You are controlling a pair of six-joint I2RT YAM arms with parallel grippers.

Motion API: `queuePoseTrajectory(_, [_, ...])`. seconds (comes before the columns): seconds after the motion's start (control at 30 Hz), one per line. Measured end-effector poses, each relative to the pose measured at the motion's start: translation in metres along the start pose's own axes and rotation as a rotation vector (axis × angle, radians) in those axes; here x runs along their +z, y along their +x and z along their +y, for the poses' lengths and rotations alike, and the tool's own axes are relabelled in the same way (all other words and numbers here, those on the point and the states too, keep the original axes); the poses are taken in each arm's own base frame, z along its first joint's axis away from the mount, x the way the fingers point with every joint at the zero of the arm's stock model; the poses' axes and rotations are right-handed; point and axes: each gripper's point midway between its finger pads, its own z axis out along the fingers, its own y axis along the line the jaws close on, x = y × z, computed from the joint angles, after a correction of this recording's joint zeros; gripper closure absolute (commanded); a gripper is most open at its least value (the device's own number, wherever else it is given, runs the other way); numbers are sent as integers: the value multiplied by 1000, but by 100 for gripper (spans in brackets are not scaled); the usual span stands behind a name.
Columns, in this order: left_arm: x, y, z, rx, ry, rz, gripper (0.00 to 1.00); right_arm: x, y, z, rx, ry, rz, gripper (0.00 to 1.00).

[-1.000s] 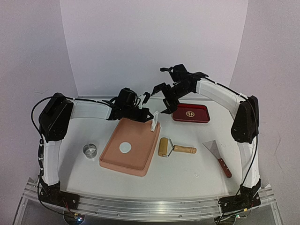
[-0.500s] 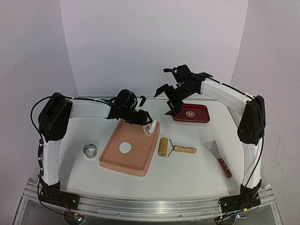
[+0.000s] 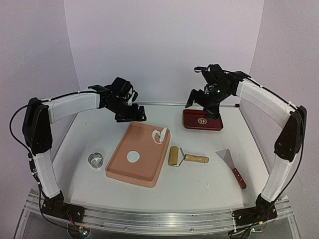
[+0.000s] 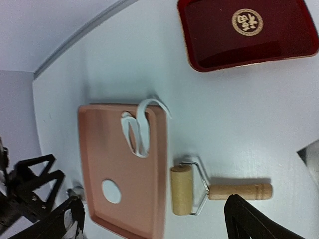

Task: Roll out the dumpling wrappers from the dough

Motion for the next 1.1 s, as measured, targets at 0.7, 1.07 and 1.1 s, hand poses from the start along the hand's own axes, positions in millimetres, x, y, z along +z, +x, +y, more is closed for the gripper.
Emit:
queuePoseTrajectory(0.7, [-87, 35, 69, -241, -250, -20, 1, -44, 134, -251, -91, 597, 156, 2])
queuePoseTrajectory(1.07, [-102, 49, 71, -265, -258, -3, 2, -36, 176, -290, 74, 547, 200, 2])
queuePoseTrajectory(1.1, [-103, 50, 71, -268, -259, -1, 2, -36, 179, -292, 96, 541, 200, 2])
